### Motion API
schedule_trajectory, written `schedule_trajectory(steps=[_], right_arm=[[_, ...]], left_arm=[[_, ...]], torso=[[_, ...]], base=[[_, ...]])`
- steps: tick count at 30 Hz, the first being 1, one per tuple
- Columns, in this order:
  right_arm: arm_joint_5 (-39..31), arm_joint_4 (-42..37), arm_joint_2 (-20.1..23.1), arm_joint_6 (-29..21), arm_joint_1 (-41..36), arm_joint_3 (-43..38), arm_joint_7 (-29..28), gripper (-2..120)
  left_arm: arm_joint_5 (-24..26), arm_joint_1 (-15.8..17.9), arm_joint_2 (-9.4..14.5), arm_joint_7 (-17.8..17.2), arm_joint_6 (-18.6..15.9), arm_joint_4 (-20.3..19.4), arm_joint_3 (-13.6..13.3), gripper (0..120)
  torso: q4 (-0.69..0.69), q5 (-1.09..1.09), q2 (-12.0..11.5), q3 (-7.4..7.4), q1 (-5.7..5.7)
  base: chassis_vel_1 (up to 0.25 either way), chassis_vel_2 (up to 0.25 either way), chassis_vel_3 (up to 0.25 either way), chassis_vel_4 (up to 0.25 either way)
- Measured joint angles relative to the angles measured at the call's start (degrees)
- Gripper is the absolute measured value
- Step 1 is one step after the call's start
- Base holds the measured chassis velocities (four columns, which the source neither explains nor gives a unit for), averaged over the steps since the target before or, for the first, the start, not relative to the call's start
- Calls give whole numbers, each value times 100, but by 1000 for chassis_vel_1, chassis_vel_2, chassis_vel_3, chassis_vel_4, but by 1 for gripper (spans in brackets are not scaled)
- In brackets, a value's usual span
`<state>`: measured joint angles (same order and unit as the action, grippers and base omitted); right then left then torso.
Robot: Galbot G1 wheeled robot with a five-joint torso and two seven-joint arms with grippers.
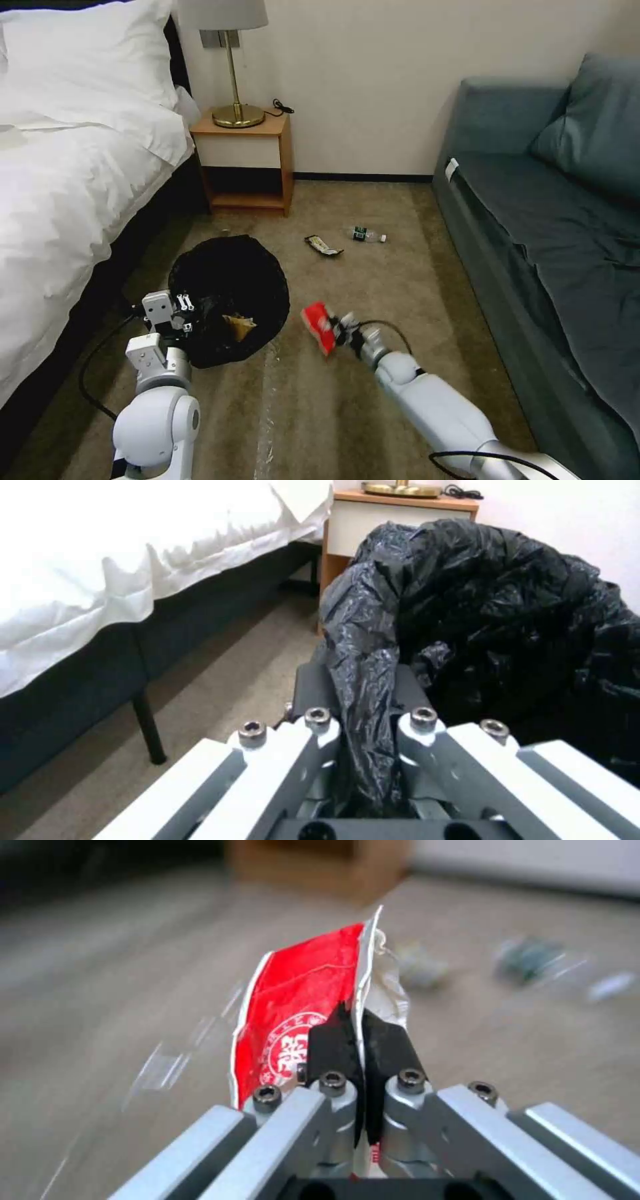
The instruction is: Pick up the trash bin, then pick up the garbage on the floor and place it into the trash bin.
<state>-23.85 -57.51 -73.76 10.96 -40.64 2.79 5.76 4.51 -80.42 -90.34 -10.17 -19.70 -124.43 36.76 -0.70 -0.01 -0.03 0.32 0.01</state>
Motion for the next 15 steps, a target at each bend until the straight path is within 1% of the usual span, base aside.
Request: schedule_trajectory(steps=[1, 2, 5, 6, 7, 8, 9, 11, 12, 14, 15], right_arm=[[-65, -398, 43, 90, -5, -364, -148, 0], [-65, -398, 43, 90, -5, -364, -148, 0], [-295, -1336, 66, 105, 6, -708, -476, 0], [-295, -1336, 66, 105, 6, -708, -476, 0], [-371, -1691, 68, 73, 21, -696, -620, 0], [-408, -2009, 70, 43, 30, -599, -755, 0], [-408, -2009, 70, 43, 30, -599, -755, 0], [-426, -2469, 56, -3, 29, -273, -991, 0], [-426, -2469, 56, -3, 29, -273, -991, 0], [-430, -2890, 29, -73, 26, 194, -1188, 0], [-430, -2890, 29, -73, 26, 194, -1188, 0]], left_arm=[[25, 17, 21, -11, 0, 44, -2, 5], [25, 17, 21, -11, 0, 44, -2, 5], [38, 76, 20, -11, -4, 124, -82, 5], [38, 76, 20, -11, -4, 124, -82, 5], [43, 97, 21, -9, -6, 152, -103, 5], [54, 118, 29, -7, -9, 187, -110, 5], [54, 118, 29, -7, -9, 187, -110, 5], [83, 145, 62, -8, -9, 237, -103, 5], [83, 145, 62, -8, -9, 237, -103, 5], [118, 148, 89, -7, -9, 276, -83, 5], [118, 148, 89, -7, -9, 276, -83, 5]], torso=[[0, 0, 0, 0, 0], [0, 0, 0, 0, 0], [0, -1, 0, 0, 0], [0, -1, 0, 0, 0], [0, 1, 0, 0, 0], [0, -1, 0, 0, 0], [0, -1, 0, 0, 0], [1, 0, 0, 0, 0], [1, 0, 0, 0, 0], [2, -1, 0, 0, 0], [2, -1, 0, 0, 0]], base=[[0, 0, 0, 0], [0, 0, 0, 0], [0, 0, 0, 0], [0, 0, 0, 0], [0, 0, 0, 0], [0, 0, 0, 0], [0, 0, 0, 0], [0, 0, 0, 0], [0, 0, 0, 0], [0, 0, 0, 0], [0, 0, 0, 0]])
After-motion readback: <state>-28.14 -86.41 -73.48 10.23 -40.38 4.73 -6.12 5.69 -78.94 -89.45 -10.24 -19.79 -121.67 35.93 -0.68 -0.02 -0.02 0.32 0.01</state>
